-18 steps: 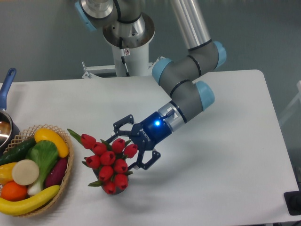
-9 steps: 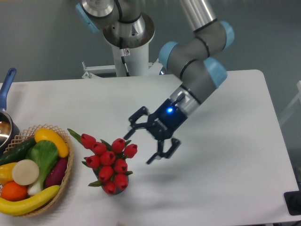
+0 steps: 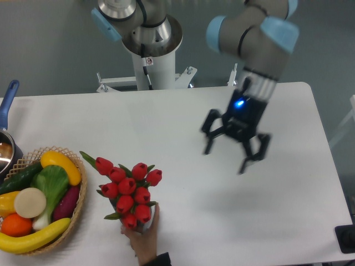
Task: Insert the flowers into the vase
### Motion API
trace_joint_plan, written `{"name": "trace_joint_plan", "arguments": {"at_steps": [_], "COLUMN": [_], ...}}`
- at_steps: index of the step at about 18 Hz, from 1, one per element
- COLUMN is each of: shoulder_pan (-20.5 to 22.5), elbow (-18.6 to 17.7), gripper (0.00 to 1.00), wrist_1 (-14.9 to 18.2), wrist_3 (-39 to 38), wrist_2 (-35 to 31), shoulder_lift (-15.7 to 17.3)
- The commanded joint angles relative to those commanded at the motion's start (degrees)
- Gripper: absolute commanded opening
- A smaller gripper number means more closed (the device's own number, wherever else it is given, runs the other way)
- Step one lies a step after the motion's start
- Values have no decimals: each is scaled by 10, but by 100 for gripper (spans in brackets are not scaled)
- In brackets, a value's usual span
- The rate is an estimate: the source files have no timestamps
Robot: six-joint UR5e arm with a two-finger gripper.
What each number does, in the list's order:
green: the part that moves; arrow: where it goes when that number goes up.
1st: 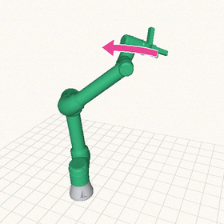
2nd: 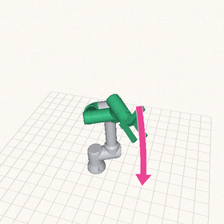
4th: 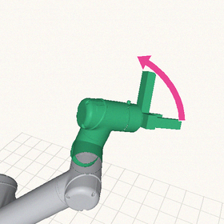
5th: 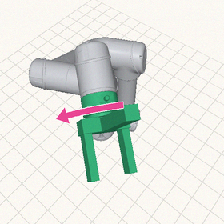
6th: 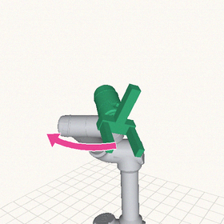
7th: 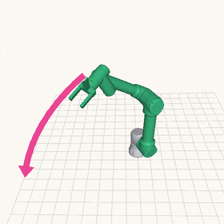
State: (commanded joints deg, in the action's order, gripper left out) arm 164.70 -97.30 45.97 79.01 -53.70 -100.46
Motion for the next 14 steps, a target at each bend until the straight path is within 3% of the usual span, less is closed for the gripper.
{"name": "trace_joint_plan", "arguments": {"at_steps": [2, 5, 7, 9, 14], "shoulder_pan": [14, 37, 56, 83, 154], "elbow": [7, 45, 75, 92, 99], "gripper": [100, 100, 100, 100, 100], "wrist_1": [24, 141, 219, 277, 366], "wrist_3": [31, 120, 182, 254, 445], "wrist_2": [-33, -106, -113, -135, -182], "shoulder_lift": [18, 37, 42, 50, 69]}}
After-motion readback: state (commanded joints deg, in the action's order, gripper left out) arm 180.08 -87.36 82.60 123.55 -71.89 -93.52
